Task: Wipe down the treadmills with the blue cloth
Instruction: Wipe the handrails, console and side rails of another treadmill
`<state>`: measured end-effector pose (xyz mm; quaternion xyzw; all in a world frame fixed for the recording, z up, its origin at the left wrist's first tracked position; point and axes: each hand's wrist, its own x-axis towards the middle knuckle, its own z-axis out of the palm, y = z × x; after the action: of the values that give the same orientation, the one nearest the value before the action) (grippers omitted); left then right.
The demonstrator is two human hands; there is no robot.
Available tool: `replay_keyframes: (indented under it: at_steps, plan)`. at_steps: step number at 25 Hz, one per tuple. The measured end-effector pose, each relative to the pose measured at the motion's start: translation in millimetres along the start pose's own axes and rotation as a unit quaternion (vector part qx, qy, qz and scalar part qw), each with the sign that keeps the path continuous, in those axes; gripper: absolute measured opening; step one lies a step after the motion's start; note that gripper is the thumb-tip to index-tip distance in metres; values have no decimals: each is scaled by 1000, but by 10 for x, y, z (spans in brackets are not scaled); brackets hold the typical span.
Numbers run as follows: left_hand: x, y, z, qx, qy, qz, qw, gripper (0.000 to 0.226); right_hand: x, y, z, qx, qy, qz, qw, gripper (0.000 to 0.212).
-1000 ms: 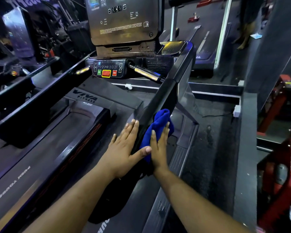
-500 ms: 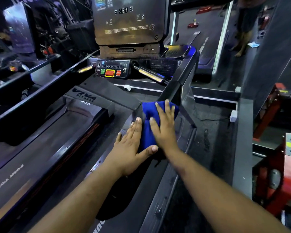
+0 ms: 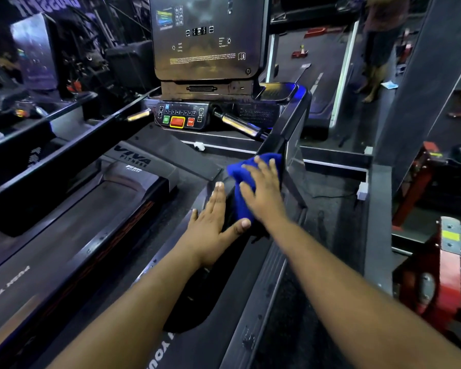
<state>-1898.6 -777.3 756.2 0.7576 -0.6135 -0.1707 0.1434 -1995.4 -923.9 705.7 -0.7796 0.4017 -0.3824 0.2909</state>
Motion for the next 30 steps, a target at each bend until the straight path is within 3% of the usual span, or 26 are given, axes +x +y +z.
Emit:
replay_keyframes:
  at_steps: [2, 4, 6, 8, 10, 17, 22, 27, 30]
  plan:
    - [-70, -13, -26, -64, 48, 16, 997, 109, -508, -196, 12, -15, -63, -66, 996, 68]
    - [-221, -68, -48, -106, 90, 14, 990, 113, -505, -135, -88, -72, -99, -134, 983, 72]
    - [-438, -148, -61, -97, 83, -6, 992, 110, -177, -26, -172, -126, -84, -102, 983, 76]
    - [-673, -244, -46, -83, 67, -23, 994, 105, -21, -82, -145, -94, -42, 7, 995, 77]
    - [-901, -370, -28, -96, 74, -26, 992, 110, -211, -305, 34, -42, -4, 40, 998, 81]
    - [-1276, -580, 44, -155, 155, 43, 975, 104, -1810, -939, 414, 19, 14, -91, 996, 52]
    - [-1427, -500, -19, -9, 103, 91, 990, 104, -2098, -664, 502, 78, 29, -134, 987, 59]
    - [-1166, -360, -99, 55, 32, 42, 997, 105, -1509, -450, 294, 104, 5, 36, 994, 59]
    - [-878, -239, -129, 77, 8, 26, 997, 100, -1137, -377, 124, 21, -33, 31, 999, 56]
